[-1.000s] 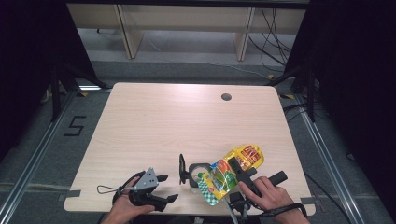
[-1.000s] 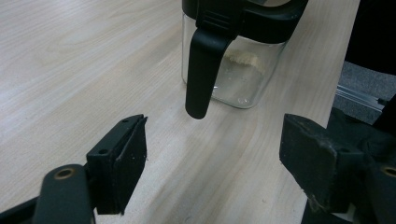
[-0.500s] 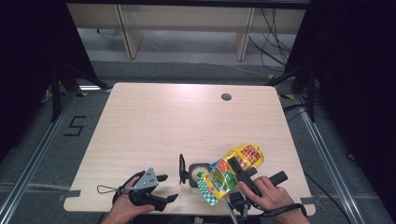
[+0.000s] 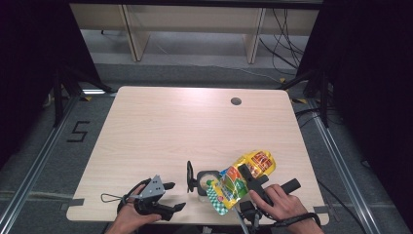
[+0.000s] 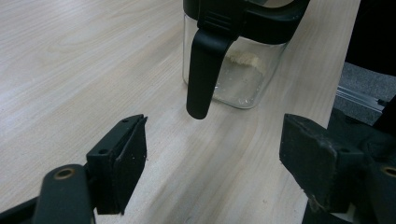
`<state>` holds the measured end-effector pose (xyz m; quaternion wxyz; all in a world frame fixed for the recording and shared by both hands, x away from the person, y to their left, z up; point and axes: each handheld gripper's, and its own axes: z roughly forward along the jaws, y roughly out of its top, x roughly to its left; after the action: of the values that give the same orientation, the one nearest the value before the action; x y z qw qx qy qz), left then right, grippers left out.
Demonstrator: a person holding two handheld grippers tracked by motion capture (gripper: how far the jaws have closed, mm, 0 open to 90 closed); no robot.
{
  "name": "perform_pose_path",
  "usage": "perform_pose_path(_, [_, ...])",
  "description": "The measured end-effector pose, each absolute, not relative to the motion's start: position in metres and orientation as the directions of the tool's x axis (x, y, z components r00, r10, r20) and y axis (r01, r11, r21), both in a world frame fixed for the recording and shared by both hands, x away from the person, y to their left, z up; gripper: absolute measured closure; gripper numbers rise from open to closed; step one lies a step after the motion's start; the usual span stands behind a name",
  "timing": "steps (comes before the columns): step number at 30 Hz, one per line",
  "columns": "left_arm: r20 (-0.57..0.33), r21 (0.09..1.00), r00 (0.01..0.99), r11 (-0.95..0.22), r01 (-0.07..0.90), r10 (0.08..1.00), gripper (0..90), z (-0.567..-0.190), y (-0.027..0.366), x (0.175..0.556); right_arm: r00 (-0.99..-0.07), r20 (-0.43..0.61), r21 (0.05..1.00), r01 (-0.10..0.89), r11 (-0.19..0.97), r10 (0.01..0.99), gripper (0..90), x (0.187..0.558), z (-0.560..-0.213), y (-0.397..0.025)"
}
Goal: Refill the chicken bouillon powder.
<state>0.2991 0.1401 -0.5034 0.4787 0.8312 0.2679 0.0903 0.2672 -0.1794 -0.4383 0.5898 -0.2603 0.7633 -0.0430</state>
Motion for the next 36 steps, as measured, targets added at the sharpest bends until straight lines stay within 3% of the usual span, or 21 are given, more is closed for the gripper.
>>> perform_pose_path(25, [-0.086, 0.84, 0.836, -0.411, 0.353, 0.542, 16.2, -0.5016, 0.1422, 0.3015, -0.167, -0.894, -0.34, -0.348, 0.873, -0.415, 43.7, 0.2678, -0.4387, -0.1844])
perform_pose_path(26, [-0.086, 0.84, 0.835, -0.411, 0.353, 0.543, 16.2, -0.5016, 0.1422, 0.3015, -0.157, -0.882, -0.373, -0.345, 0.861, -0.445, 43.7, 0.2679, -0.4355, -0.1841])
perform_pose_path(32, [-0.1, 0.838, 0.827, -0.401, 0.369, 0.553, 16.2, -0.5021, 0.1416, 0.3006, -0.175, -0.891, -0.344, -0.343, 0.874, -0.42, 43.7, 0.2686, -0.4394, -0.1852])
perform_pose_path(36, [-0.111, 0.84, 0.822, -0.389, 0.378, 0.559, 16.2, -0.5022, 0.1413, 0.3001, -0.165, -0.877, -0.379, -0.341, 0.86, -0.452, 43.7, 0.2693, -0.4373, -0.1842])
